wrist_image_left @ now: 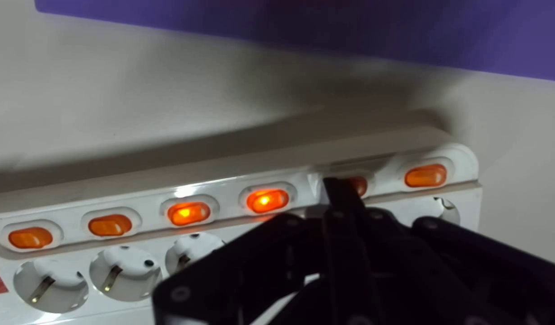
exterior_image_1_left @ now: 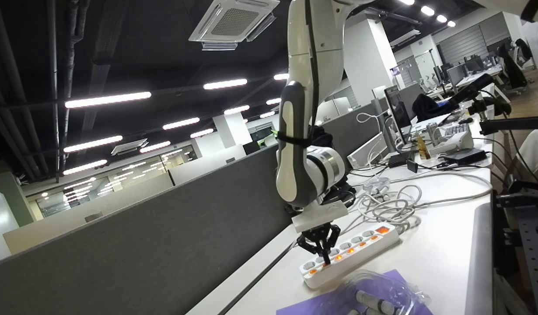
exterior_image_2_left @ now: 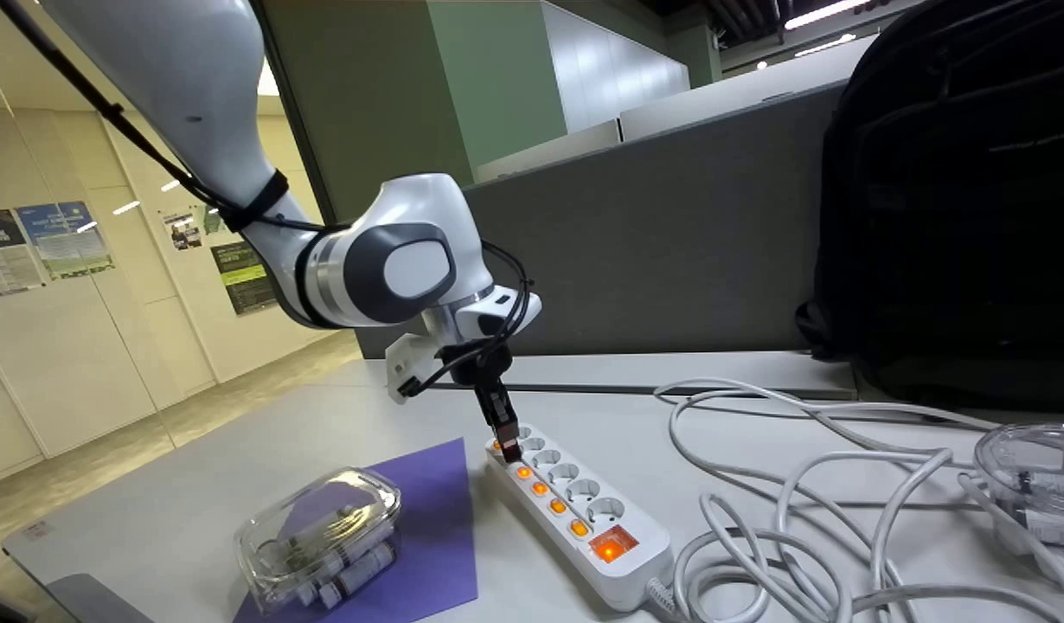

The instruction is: Flip the second switch from the left on the adaptor.

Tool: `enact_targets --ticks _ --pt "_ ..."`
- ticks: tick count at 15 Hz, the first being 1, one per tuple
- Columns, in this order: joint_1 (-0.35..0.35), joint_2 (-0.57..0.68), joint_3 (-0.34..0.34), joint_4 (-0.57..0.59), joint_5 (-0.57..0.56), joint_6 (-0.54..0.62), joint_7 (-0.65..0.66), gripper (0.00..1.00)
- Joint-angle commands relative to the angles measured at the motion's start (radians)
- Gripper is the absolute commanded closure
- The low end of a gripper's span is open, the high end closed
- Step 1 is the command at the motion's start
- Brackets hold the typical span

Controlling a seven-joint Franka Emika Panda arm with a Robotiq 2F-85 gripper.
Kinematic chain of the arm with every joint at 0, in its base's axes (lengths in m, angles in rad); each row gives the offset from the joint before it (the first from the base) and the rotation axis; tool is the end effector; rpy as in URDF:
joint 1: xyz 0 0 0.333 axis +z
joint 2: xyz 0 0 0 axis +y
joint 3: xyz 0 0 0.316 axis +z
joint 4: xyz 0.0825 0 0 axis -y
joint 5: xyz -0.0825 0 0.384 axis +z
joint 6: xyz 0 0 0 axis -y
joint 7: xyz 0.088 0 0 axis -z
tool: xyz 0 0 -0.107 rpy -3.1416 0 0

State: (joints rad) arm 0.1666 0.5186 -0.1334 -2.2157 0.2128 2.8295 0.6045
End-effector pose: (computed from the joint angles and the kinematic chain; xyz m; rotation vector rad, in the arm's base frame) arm 0.5540 0.0052 0.1513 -2.8802 1.1334 -0.1492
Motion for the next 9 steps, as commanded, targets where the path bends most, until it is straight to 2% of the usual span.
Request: enact_targets --ticks 1,9 --pt "-0.023 0.057 0.022 -0.004 0.010 0.019 -0.021 1.00" --pt "-0.087 0.089 0.082 -0.001 0.046 -0.004 -0.092 1.00"
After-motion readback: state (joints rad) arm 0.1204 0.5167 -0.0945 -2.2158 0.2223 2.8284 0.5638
